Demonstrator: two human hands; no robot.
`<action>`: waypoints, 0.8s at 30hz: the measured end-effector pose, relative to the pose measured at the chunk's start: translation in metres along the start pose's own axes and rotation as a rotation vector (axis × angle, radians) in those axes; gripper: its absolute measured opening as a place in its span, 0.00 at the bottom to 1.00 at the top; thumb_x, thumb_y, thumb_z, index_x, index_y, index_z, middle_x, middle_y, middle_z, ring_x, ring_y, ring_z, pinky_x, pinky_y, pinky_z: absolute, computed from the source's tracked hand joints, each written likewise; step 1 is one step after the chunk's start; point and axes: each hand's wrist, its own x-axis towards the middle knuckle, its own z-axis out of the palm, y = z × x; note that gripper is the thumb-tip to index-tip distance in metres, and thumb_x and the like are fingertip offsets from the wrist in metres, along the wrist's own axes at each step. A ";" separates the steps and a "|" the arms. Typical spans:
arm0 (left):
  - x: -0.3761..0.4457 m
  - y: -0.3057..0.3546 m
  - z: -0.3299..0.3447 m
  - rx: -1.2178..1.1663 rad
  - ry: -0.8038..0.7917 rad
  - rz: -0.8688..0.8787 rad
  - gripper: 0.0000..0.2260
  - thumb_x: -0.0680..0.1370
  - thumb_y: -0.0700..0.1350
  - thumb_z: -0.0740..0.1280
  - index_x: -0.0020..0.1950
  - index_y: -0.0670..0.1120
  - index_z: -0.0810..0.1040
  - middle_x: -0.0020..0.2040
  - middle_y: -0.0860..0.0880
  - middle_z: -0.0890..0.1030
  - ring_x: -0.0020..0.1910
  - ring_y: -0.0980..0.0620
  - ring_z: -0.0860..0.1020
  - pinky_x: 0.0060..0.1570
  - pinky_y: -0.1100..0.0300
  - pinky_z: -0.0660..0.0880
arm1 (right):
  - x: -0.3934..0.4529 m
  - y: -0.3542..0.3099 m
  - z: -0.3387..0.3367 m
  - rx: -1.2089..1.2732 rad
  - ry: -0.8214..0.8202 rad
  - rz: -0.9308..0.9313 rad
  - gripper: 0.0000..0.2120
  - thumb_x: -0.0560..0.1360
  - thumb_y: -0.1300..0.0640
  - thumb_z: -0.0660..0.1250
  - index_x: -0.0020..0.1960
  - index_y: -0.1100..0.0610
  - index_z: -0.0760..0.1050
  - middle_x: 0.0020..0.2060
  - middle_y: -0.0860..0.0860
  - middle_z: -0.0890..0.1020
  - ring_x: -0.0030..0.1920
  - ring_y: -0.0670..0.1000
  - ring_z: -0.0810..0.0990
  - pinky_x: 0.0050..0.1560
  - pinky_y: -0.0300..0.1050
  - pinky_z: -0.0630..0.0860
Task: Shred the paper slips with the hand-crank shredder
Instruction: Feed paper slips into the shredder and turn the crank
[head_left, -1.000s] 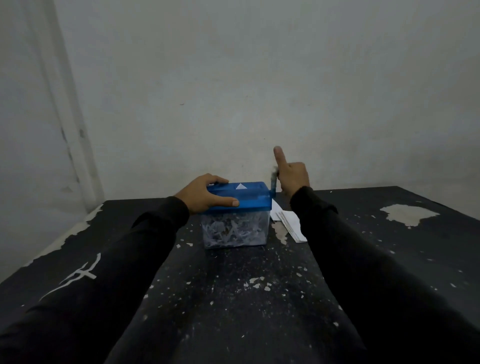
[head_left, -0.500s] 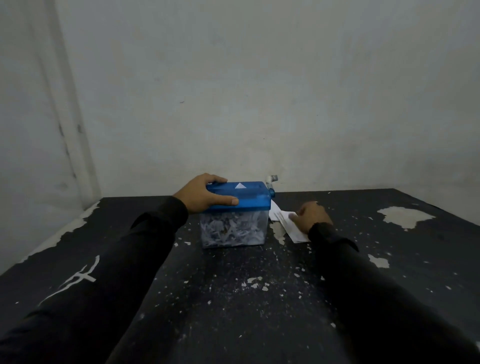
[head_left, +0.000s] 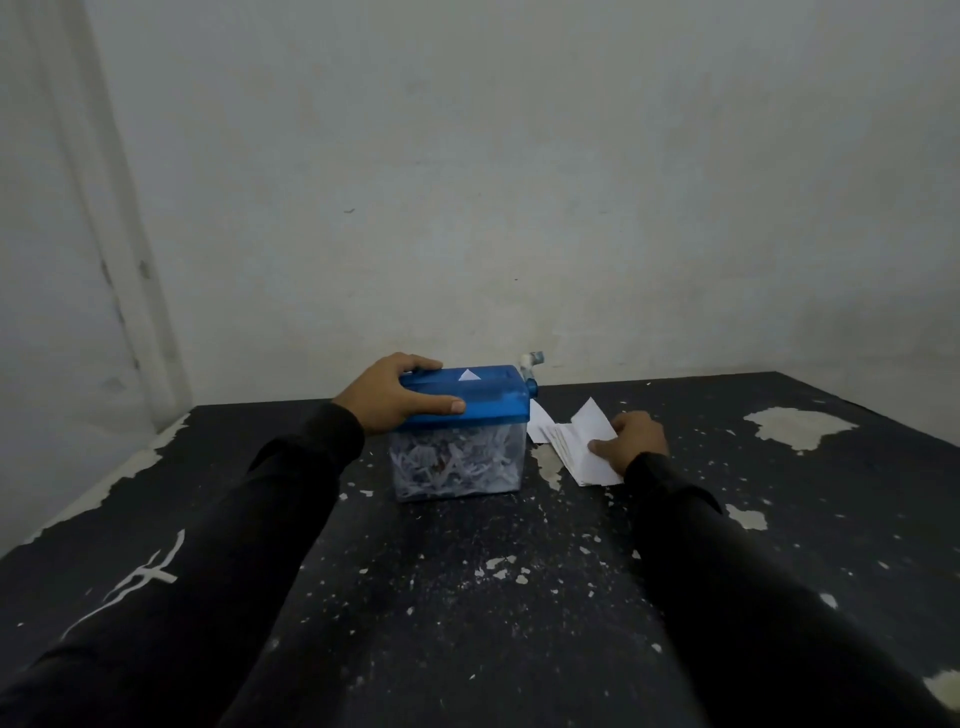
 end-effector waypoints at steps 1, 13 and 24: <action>0.000 -0.001 0.000 0.000 -0.002 0.000 0.42 0.60 0.69 0.79 0.69 0.51 0.78 0.64 0.53 0.76 0.57 0.58 0.76 0.54 0.62 0.71 | -0.001 0.000 -0.002 0.038 0.008 0.004 0.12 0.73 0.52 0.77 0.39 0.53 0.75 0.36 0.52 0.77 0.44 0.55 0.78 0.48 0.47 0.74; -0.001 0.005 -0.006 0.061 0.039 0.055 0.43 0.66 0.77 0.64 0.75 0.54 0.71 0.71 0.52 0.73 0.69 0.51 0.71 0.68 0.54 0.68 | -0.061 -0.081 -0.053 0.641 0.273 -0.455 0.13 0.83 0.56 0.62 0.66 0.58 0.68 0.55 0.47 0.74 0.53 0.48 0.75 0.43 0.32 0.74; 0.009 0.022 -0.017 -0.020 0.093 0.176 0.11 0.80 0.47 0.71 0.44 0.40 0.82 0.35 0.52 0.80 0.33 0.61 0.76 0.39 0.67 0.71 | -0.073 -0.195 -0.021 0.658 -0.158 -0.692 0.11 0.81 0.53 0.68 0.50 0.61 0.73 0.36 0.60 0.82 0.34 0.50 0.77 0.36 0.49 0.75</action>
